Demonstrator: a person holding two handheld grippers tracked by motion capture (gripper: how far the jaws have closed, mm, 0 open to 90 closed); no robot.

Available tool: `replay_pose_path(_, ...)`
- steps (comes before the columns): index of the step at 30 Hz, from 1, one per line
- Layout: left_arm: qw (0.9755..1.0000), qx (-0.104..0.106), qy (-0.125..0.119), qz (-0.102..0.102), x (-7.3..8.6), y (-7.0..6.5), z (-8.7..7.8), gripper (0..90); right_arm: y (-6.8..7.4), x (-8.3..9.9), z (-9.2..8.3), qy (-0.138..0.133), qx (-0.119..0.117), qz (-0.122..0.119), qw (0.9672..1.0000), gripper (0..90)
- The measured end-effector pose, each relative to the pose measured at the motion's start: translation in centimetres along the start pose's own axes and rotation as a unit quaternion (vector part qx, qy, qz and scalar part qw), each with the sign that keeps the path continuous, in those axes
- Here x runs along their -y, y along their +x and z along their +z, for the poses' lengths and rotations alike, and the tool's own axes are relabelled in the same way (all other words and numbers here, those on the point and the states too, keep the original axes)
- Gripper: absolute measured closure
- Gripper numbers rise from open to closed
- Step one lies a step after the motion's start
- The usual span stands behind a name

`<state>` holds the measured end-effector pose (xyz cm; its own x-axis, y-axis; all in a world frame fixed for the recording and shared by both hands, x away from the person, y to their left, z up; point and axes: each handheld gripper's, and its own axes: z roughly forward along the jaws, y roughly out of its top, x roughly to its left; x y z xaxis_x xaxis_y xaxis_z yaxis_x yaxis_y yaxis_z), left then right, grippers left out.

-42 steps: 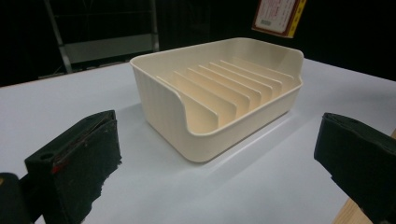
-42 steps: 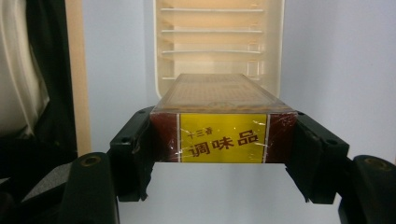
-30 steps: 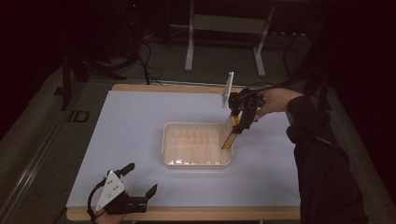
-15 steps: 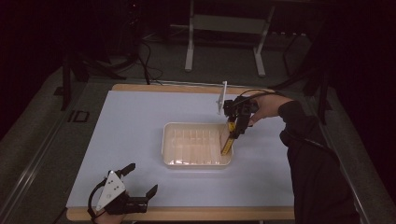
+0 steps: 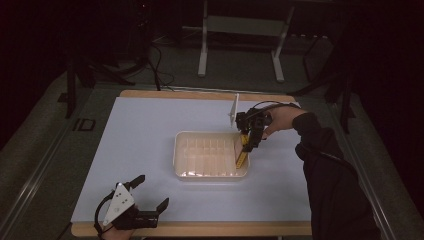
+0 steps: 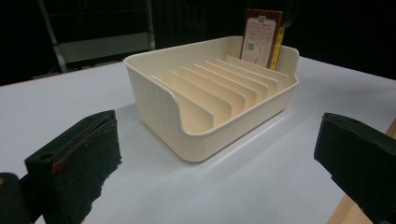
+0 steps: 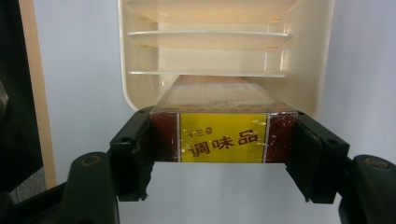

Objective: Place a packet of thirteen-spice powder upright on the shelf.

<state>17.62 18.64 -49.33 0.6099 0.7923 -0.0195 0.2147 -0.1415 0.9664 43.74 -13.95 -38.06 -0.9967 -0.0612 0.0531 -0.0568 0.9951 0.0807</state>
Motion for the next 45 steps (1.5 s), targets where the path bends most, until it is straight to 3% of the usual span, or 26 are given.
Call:
replay_pose_path(19,1.0000,0.001,0.000,0.001,0.0,0.0,0.1,0.4,0.4,-0.4,1.6,0.004,0.003,-0.009,1.0000,31.5)
replay_pose_path(28,1.0000,0.004,0.001,0.004,-0.1,-0.1,0.2,0.4,0.5,-0.5,1.5,0.011,0.007,0.004,0.9999,29.3)
replay_pose_path(33,1.0000,0.004,0.002,0.006,-0.1,-0.1,0.2,0.3,0.6,-0.6,0.8,0.001,0.005,0.002,1.0000,25.1)
replay_pose_path(39,1.0000,0.004,0.001,0.005,-0.1,-0.1,0.2,0.4,1.0,-0.5,-0.4,-0.002,0.021,0.002,0.9998,25.0)
replay_pose_path(45,1.0000,0.005,0.000,0.004,-0.1,-0.1,0.2,0.4,1.3,-0.1,-1.9,-0.028,0.028,0.005,0.9992,24.9)
